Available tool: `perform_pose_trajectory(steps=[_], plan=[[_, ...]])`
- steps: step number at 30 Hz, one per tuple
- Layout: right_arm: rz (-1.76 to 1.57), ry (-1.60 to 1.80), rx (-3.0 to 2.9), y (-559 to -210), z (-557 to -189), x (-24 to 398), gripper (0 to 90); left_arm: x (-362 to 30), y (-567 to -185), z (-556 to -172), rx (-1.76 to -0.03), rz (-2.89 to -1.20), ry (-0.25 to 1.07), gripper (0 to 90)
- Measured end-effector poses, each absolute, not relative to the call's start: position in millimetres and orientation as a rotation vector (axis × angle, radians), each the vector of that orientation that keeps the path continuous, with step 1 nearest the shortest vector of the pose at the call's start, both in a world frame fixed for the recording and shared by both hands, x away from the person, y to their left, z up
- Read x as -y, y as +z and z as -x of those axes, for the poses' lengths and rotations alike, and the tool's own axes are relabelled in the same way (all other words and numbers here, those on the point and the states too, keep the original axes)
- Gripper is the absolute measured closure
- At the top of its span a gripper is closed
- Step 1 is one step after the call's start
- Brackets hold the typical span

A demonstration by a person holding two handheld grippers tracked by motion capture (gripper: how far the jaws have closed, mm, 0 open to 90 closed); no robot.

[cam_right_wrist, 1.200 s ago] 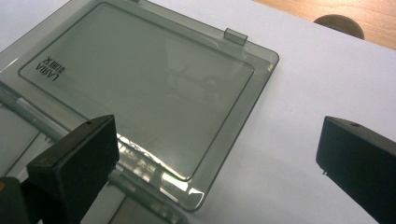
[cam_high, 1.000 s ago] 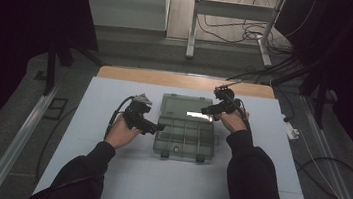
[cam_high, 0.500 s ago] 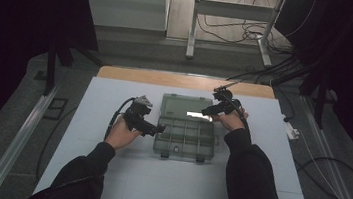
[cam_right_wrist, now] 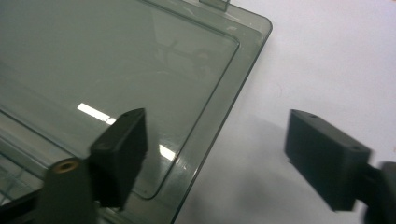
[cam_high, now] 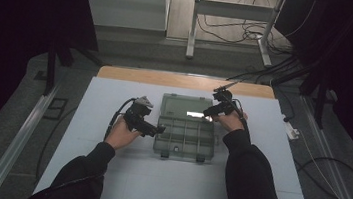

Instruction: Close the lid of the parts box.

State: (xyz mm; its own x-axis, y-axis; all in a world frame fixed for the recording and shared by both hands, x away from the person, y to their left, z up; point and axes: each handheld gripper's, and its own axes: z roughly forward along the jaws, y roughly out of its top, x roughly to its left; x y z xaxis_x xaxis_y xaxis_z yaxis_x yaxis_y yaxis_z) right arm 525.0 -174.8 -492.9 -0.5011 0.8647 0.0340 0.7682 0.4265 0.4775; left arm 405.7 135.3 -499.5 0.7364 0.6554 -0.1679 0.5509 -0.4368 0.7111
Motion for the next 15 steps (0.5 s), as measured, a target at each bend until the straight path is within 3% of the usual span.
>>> perform_pose_trajectory(steps=[7, 15], plan=[[-1.458, 0.652, -2.449, -488.6, -524.8, 174.6, 50.3, -135.2, -499.5, -405.7, -0.906, -2.15, 0.175, 0.0], [-1.532, 0.632, -2.416, -488.4, -527.1, 174.9, 66.8, -136.7, -500.0, -406.5, -0.921, -2.151, 0.182, 0.0]])
